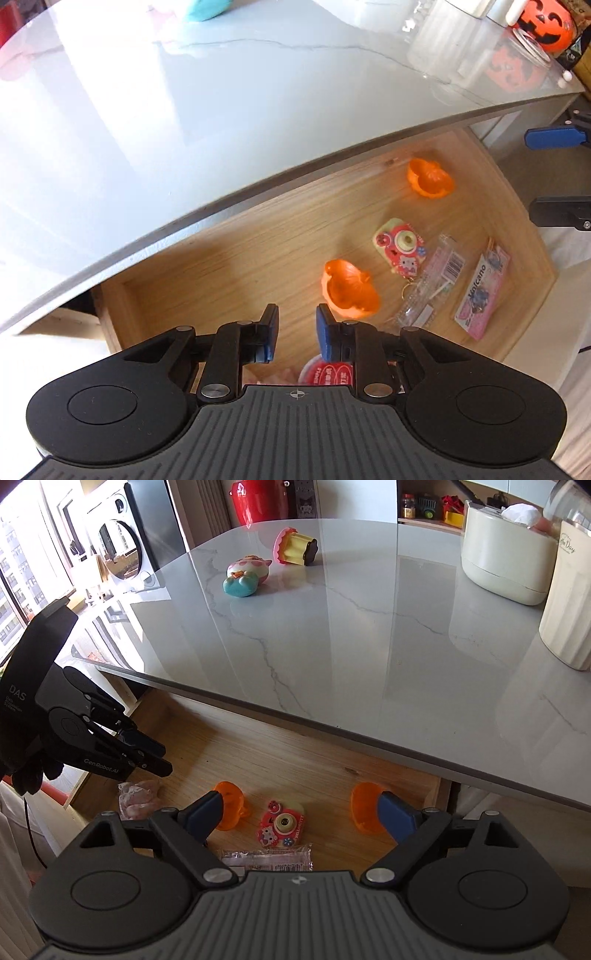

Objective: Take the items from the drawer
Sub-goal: 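Reach the left tool into the drawer and grasp the orange plastic cup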

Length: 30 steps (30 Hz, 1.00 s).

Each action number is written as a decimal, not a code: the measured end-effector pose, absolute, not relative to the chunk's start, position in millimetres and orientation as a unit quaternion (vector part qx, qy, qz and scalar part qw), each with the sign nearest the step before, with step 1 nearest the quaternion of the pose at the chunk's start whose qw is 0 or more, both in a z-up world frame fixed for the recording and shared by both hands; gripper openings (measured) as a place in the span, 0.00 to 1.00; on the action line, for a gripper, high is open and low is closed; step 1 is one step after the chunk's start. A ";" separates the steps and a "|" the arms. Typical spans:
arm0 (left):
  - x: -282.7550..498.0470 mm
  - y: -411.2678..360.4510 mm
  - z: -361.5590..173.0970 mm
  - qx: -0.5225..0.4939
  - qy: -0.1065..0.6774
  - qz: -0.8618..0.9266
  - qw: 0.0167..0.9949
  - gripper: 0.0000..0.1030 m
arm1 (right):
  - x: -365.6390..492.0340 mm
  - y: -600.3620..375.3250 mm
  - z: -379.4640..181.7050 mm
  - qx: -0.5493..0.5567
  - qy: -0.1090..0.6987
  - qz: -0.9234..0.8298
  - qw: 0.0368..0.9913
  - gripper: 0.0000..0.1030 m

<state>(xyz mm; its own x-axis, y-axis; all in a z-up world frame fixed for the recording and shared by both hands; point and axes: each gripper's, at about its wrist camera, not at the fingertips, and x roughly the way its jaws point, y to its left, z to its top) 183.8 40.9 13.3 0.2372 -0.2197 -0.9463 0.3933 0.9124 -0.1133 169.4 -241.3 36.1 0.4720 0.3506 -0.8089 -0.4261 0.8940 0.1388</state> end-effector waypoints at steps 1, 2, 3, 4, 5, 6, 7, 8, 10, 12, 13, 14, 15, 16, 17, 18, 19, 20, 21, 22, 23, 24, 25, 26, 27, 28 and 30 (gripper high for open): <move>184.2 43.7 10.3 0.057 0.589 -0.194 0.783 0.23 | 169.6 -241.3 37.0 -0.040 0.460 0.227 0.857 0.90; 185.3 45.6 6.6 0.039 0.591 -0.192 0.782 0.23 | 169.7 -241.2 38.0 -0.039 0.459 0.228 0.858 0.90; 189.5 42.0 3.3 0.025 0.593 -0.191 0.782 0.23 | 169.5 -241.2 38.6 -0.038 0.459 0.228 0.858 0.91; 191.8 43.2 0.0 0.014 0.596 -0.190 0.780 0.23 | 169.7 -240.6 39.2 -0.038 0.458 0.228 0.858 0.91; 193.2 43.3 -3.1 0.007 0.599 -0.188 0.779 0.23 | 169.9 -240.2 39.3 -0.039 0.458 0.228 0.858 0.91; 193.8 41.5 -5.4 0.004 0.603 -0.186 0.776 0.23 | 169.6 -239.9 39.3 -0.041 0.458 0.228 0.858 0.91; 195.5 39.3 -8.5 0.005 0.604 -0.184 0.775 0.23 | 169.3 -239.9 39.2 -0.042 0.457 0.227 0.859 0.91; 196.2 35.8 -10.9 0.009 0.603 -0.183 0.777 0.23 | 169.4 -240.2 38.8 -0.043 0.458 0.226 0.859 0.91; 197.6 27.5 -16.8 0.021 0.596 -0.191 0.780 0.23 | 169.6 -241.9 38.1 -0.043 0.459 0.223 0.859 0.91; 198.0 10.7 -23.6 0.037 0.596 -0.208 0.774 0.23 | 170.6 -244.1 37.7 -0.040 0.460 0.221 0.859 0.92; 198.1 6.8 -27.8 0.045 0.605 -0.214 0.766 0.23 | 170.8 -245.0 37.9 -0.039 0.460 0.219 0.860 0.93; 198.4 4.5 -31.7 0.051 0.612 -0.216 0.759 0.23 | 170.9 -245.3 37.9 -0.037 0.460 0.218 0.860 0.94; 198.2 2.0 -35.3 0.058 0.617 -0.213 0.756 0.24 | 170.8 -245.9 38.4 -0.036 0.459 0.218 0.860 0.94; 198.2 0.8 -38.2 0.065 0.619 -0.208 0.754 0.24 | 170.6 -246.2 38.8 -0.035 0.459 0.218 0.860 0.94; 199.1 -0.3 -40.7 0.076 0.620 -0.200 0.755 0.24 | 170.6 -246.5 38.9 -0.035 0.459 0.219 0.860 0.94; 198.6 -0.9 -43.1 0.087 0.619 -0.194 0.756 0.24 | 170.0 -245.3 38.9 -0.035 0.459 0.219 0.860 0.94; 198.3 -1.0 -46.5 0.094 0.618 -0.191 0.757 0.24 | 169.6 -245.0 38.9 -0.035 0.460 0.220 0.860 0.94; 199.0 -1.2 -49.7 0.096 0.619 -0.190 0.756 0.24 | 169.5 -245.0 38.8 -0.035 0.460 0.220 0.859 0.94; 200.5 -1.8 -53.1 0.092 0.622 -0.193 0.753 0.24 | 169.6 -244.9 38.7 -0.035 0.461 0.221 0.859 0.95; 200.8 -2.4 -54.9 0.088 0.625 -0.197 0.750 0.24 | 169.6 -244.7 38.6 -0.035 0.461 0.222 0.859 0.95; 202.5 -8.8 -59.6 0.084 0.628 -0.204 0.746 0.24 | 169.9 -243.9 38.1 -0.036 0.462 0.222 0.858 0.95; 202.6 -10.8 -61.0 0.082 0.628 -0.210 0.744 0.25 | 170.1 -243.9 37.7 -0.036 0.462 0.222 0.858 0.95; 202.4 -12.7 -61.8 0.084 0.626 -0.214 0.745 0.24 | 170.8 -243.4 37.3 -0.037 0.463 0.222 0.857 0.95; 201.7 -13.8 -60.9 0.087 0.624 -0.216 0.745 0.24 | 171.2 -243.0 37.0 -0.037 0.463 0.222 0.857 0.95; 201.4 -15.3 -59.8 0.090 0.623 -0.217 0.746 0.17 | 171.4 -243.1 36.4 -0.037 0.464 0.222 0.857 0.95; 201.4 -16.2 -59.7 0.091 0.623 -0.218 0.746 0.12 | 171.9 -243.1 35.8 -0.037 0.466 0.221 0.856 0.95; 202.0 -15.3 -56.6 0.088 0.626 -0.218 0.744 0.11 | 173.7 -242.6 33.9 -0.036 0.470 0.219 0.854 0.95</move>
